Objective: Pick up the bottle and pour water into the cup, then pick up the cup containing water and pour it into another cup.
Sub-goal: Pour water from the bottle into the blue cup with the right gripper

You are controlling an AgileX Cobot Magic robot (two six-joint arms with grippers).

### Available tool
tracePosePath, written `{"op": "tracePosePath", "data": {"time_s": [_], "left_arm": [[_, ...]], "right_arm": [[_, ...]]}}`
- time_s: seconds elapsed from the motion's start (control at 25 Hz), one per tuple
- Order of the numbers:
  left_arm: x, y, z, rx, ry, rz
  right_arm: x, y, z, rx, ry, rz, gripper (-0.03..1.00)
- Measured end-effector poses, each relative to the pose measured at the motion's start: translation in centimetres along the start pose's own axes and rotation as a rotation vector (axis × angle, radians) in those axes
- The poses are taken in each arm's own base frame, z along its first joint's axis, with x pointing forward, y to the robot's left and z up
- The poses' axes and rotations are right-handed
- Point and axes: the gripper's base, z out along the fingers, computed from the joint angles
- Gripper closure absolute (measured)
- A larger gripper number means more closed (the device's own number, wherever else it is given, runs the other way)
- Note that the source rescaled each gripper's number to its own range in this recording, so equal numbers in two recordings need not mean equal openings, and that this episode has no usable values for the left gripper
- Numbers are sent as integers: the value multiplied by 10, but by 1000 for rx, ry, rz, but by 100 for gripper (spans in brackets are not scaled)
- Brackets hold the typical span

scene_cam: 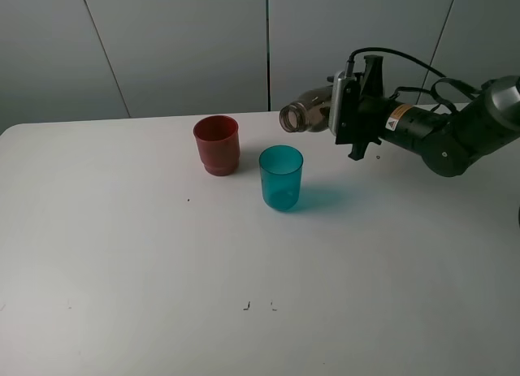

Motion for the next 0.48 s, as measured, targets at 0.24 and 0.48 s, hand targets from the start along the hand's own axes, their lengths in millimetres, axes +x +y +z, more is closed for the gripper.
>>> {"op": "tracePosePath", "data": {"time_s": [0.24, 0.48], "left_arm": [[0, 0, 0, 0, 0, 0], [0, 0, 0, 0, 0, 0]], "right_arm": [[0, 0, 0, -2, 1, -56, 93], [0, 0, 0, -2, 1, -102, 93]]}}
